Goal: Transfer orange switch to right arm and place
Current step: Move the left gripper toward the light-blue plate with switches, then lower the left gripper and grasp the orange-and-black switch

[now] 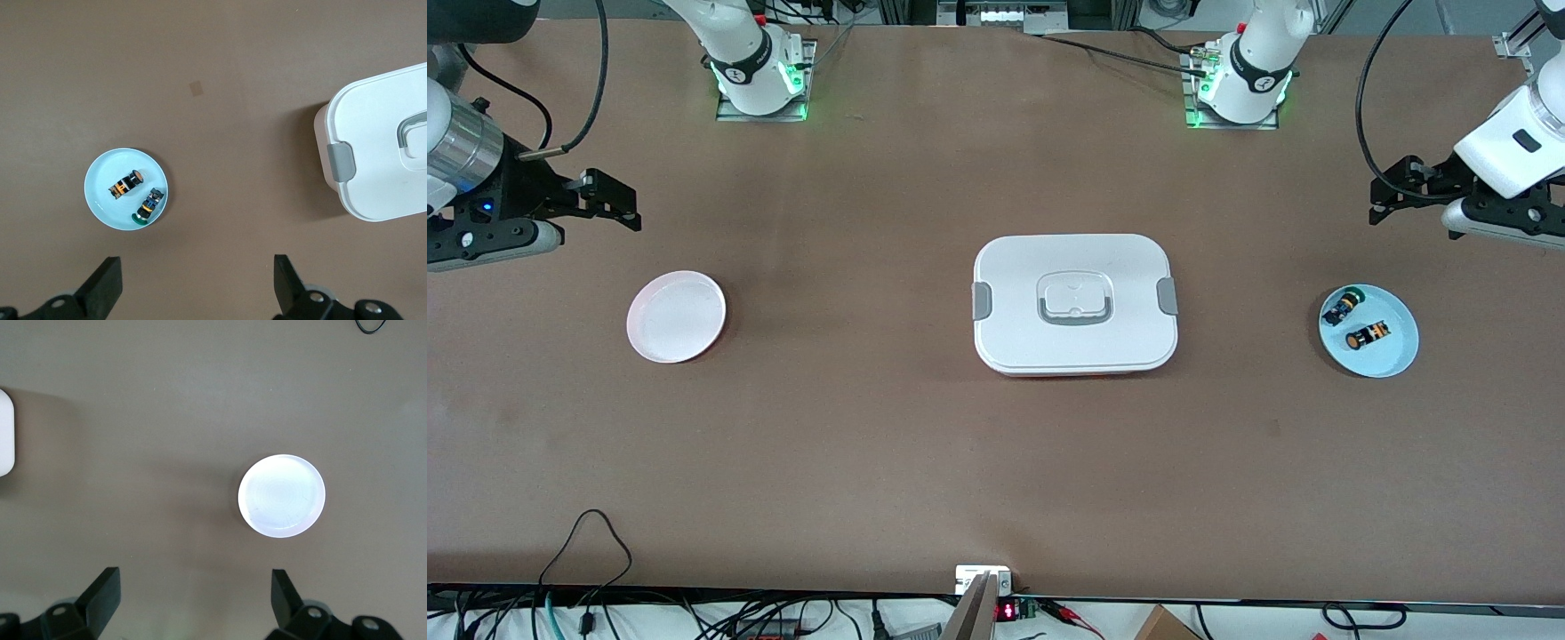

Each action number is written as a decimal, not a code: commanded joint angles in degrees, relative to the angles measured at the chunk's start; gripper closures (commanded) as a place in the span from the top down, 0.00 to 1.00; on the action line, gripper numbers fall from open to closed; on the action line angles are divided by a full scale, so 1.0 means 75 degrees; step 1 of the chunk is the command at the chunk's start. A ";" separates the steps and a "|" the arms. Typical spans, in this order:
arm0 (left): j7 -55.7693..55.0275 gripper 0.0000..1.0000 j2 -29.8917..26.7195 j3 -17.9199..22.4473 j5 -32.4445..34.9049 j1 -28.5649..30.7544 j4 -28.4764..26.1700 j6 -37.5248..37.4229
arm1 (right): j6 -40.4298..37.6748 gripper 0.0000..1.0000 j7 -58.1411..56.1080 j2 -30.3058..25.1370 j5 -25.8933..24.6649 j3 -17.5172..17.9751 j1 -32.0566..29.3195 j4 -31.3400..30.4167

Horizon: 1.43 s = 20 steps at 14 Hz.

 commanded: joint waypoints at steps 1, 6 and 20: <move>-0.0116 1.00 0.0165 0.0047 0.0145 -0.0105 0.0285 -0.0185 | -0.0131 1.00 0.0083 -0.0068 0.0110 0.0008 -0.0022 0.0071; -0.0104 1.00 0.0224 0.0070 0.0157 -0.0105 0.0285 -0.0185 | -0.0131 1.00 0.0083 -0.0068 0.0110 0.0008 -0.0034 0.0071; 0.0059 1.00 0.3045 0.0141 0.0156 0.1687 0.1208 -0.0127 | -0.0107 1.00 0.0083 -0.0068 0.0110 0.0019 -0.0022 0.0071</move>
